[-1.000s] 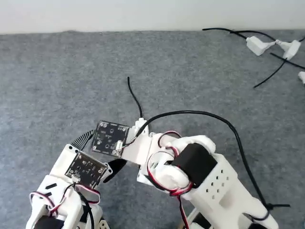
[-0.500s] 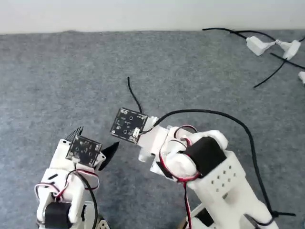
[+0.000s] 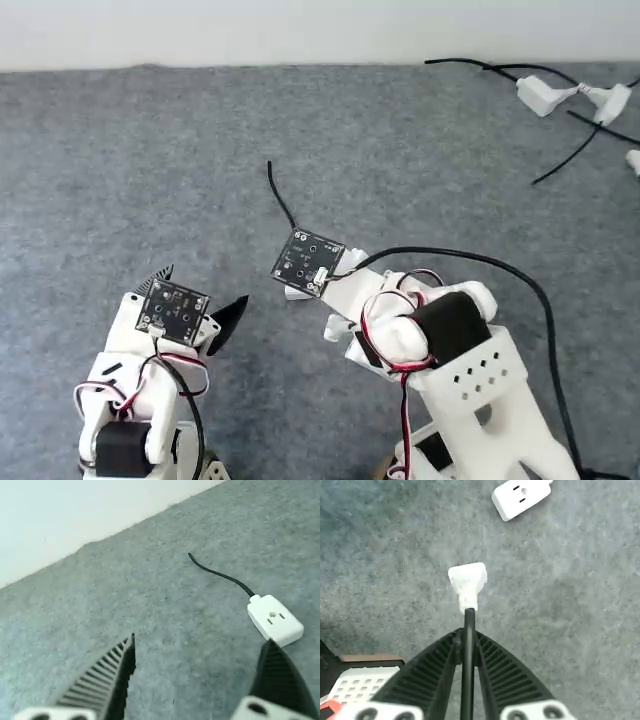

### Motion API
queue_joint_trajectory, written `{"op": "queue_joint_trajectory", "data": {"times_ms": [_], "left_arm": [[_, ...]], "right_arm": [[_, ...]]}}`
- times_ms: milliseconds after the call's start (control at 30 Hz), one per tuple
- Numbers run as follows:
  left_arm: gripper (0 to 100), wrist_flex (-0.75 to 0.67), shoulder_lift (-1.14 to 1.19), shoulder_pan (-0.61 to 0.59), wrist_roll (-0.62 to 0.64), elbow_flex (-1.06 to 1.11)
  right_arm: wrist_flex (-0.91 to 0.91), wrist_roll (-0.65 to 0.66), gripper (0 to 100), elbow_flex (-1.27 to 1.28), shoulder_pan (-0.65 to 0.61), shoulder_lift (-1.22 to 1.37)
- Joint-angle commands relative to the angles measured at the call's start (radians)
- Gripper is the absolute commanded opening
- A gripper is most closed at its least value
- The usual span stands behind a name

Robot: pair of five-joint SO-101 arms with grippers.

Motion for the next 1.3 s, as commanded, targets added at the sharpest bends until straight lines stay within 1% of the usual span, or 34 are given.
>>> {"op": "queue_joint_trajectory", "data": {"times_ms": [0,100,200,367,500,600,700,767,867,933,1100,1167,1267], "left_arm": [[37,-0.031,-0.014,-0.009,0.011,0.01],[37,-0.063,-0.014,-0.009,0.009,0.048],[37,-0.098,-0.014,-0.032,0.009,0.076],[37,-0.118,-0.014,-0.054,0.011,0.084],[37,-0.12,-0.014,-0.051,0.011,0.099],[37,-0.143,-0.014,-0.052,0.011,0.119],[37,-0.15,-0.014,-0.052,0.011,0.127],[37,-0.15,-0.014,-0.052,0.011,0.127],[37,-0.149,-0.014,-0.048,0.011,0.127],[37,-0.149,-0.014,-0.046,0.011,0.128],[37,-0.155,-0.014,-0.046,0.006,0.148],[37,-0.155,-0.014,-0.046,0.008,0.148],[37,-0.155,-0.014,-0.046,0.008,0.148]], "right_arm": [[-0.004,0.035,1.0,-0.006,0.021,-0.019],[-0.012,0.043,1.0,0.028,0.07,-0.019],[-0.068,0.072,1.0,0.133,0.12,-0.024],[-0.288,0.103,1.0,0.385,0.202,-0.019],[-0.398,0.124,1.0,0.502,0.246,-0.019],[-0.453,0.127,1.4,0.549,0.285,-0.019],[-0.483,0.169,1.8,0.605,0.314,-0.019],[-0.499,0.167,4.3,0.644,0.328,-0.019],[-0.532,0.167,11.3,0.697,0.323,-0.019],[-0.565,0.166,14.1,0.724,0.32,-0.019],[-0.633,0.166,12.9,0.763,0.308,-0.019],[-0.634,0.16,12.9,0.781,0.274,-0.019],[-0.636,0.091,12.9,0.792,0.189,-0.024]]}}
